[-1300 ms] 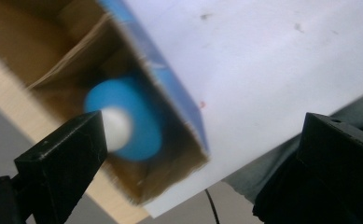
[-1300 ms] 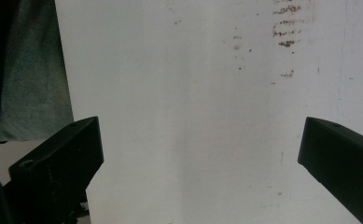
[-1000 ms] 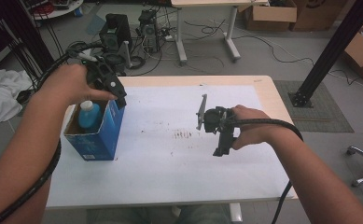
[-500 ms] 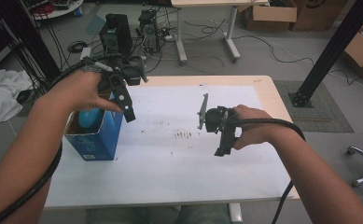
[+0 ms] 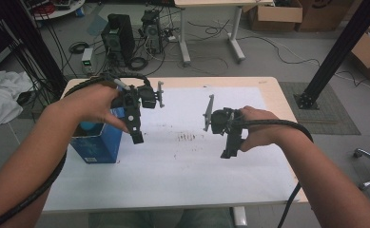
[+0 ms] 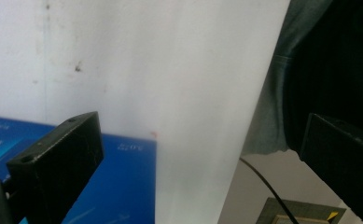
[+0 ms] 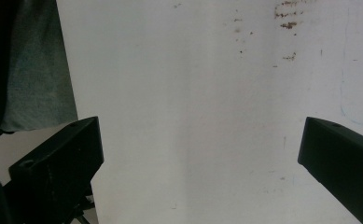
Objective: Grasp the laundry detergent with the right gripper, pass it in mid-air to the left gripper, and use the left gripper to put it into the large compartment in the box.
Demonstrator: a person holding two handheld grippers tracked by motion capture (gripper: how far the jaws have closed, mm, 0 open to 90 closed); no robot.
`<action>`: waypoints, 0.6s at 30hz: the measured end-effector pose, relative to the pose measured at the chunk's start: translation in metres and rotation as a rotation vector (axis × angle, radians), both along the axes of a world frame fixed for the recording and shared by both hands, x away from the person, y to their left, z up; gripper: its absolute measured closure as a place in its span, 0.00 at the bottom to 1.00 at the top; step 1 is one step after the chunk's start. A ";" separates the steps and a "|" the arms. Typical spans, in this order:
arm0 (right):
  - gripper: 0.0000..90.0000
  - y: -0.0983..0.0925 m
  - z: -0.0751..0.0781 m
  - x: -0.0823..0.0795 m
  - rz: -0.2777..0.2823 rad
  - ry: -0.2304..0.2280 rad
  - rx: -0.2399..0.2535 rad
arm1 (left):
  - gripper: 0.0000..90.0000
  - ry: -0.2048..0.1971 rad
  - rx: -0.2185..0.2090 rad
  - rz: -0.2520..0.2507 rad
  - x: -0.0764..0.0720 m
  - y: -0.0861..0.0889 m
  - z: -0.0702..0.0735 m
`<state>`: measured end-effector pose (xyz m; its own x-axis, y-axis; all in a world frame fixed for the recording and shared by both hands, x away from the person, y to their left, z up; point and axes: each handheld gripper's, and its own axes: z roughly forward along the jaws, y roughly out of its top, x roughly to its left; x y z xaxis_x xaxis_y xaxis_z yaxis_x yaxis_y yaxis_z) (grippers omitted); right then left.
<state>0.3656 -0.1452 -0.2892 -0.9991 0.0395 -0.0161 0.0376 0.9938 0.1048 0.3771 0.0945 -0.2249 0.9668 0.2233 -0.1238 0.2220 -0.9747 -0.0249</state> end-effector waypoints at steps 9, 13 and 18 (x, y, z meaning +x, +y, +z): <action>0.00 0.000 0.000 -0.001 0.003 0.000 0.001 | 0.00 0.010 -0.013 -0.019 -0.003 -0.007 -0.002; 0.00 -0.001 0.000 -0.001 -0.002 -0.002 0.002 | 0.00 0.011 -0.017 -0.031 -0.003 -0.010 -0.002; 0.00 -0.002 -0.001 0.000 -0.003 0.002 0.004 | 0.00 0.008 -0.029 -0.032 -0.002 -0.012 -0.002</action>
